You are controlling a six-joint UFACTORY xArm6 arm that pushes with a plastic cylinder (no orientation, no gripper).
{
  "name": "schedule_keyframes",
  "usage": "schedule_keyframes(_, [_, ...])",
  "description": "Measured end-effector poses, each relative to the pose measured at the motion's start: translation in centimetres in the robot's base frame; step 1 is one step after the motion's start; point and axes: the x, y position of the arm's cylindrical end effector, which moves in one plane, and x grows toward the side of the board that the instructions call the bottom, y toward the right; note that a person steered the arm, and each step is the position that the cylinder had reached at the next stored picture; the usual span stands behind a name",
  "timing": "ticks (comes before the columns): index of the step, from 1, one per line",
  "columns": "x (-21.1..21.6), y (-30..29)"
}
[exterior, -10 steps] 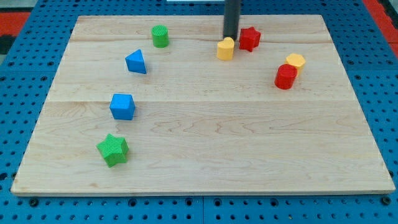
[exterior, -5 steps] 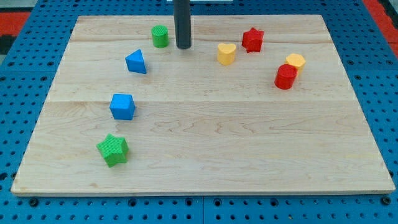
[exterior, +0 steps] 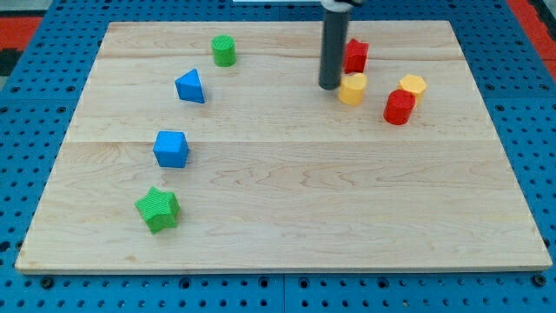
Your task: Form the group with the red yellow blocks
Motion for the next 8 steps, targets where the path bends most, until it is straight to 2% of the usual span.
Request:
schedule_keyframes(1, [1.1,-0.4])
schedule_keyframes(2, [-3.6,-5.5])
schedule_keyframes(3, [-8.1,-7.4])
schedule_keyframes(4, [-11.3,-4.4])
schedule_keyframes(5, [-9.8,0.4])
schedule_keyframes(7, [-3.8,1.2])
schedule_keyframes(8, [-7.2,2.1])
